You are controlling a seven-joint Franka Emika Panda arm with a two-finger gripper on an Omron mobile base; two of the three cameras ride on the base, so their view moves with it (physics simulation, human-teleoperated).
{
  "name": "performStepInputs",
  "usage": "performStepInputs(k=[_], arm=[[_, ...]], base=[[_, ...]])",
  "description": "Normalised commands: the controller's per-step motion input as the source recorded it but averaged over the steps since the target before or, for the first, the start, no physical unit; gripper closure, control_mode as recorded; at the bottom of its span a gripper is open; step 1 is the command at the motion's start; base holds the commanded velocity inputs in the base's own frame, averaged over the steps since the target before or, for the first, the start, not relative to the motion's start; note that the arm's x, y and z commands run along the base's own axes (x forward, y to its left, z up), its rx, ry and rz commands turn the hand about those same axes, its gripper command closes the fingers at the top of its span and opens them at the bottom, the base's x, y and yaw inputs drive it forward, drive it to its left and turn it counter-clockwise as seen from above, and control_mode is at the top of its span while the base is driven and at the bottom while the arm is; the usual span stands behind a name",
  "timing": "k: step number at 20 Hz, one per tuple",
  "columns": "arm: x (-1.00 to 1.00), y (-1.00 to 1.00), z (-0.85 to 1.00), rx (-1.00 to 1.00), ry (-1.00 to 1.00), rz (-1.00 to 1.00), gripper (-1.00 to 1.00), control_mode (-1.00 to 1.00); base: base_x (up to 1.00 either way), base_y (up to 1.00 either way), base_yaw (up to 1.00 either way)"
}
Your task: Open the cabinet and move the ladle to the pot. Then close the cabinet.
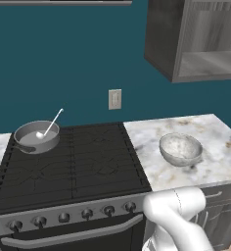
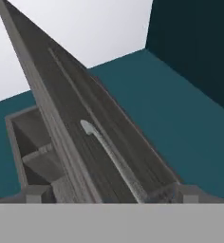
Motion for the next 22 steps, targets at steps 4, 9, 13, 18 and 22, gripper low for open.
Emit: performStepInputs(k=[4,9,13,18,22], arm=[[0.62,-0.03,-0.3,0.0,0.0,0.6,-1.0,-1.0],[0.66,0.0,-0.43,-0.01,0.08,0.56,-1.0,-1.0],[0.75,0.0,-0.27,-0.01,0.08,0.53,-1.0,-1.0],[0.86,0.0,-0.08,0.0,0.03,0.5,-1.0,-1.0],[1.0,0.15,0.0,0.0,0.01,0.43,-1.0,-1.0]], base=[[0.0,0.0,0.0],[0.0,0.0,0.0],[0.0,0.0,0.0],[0.0,0.0,0.0],[0.0,0.0,0.0]])
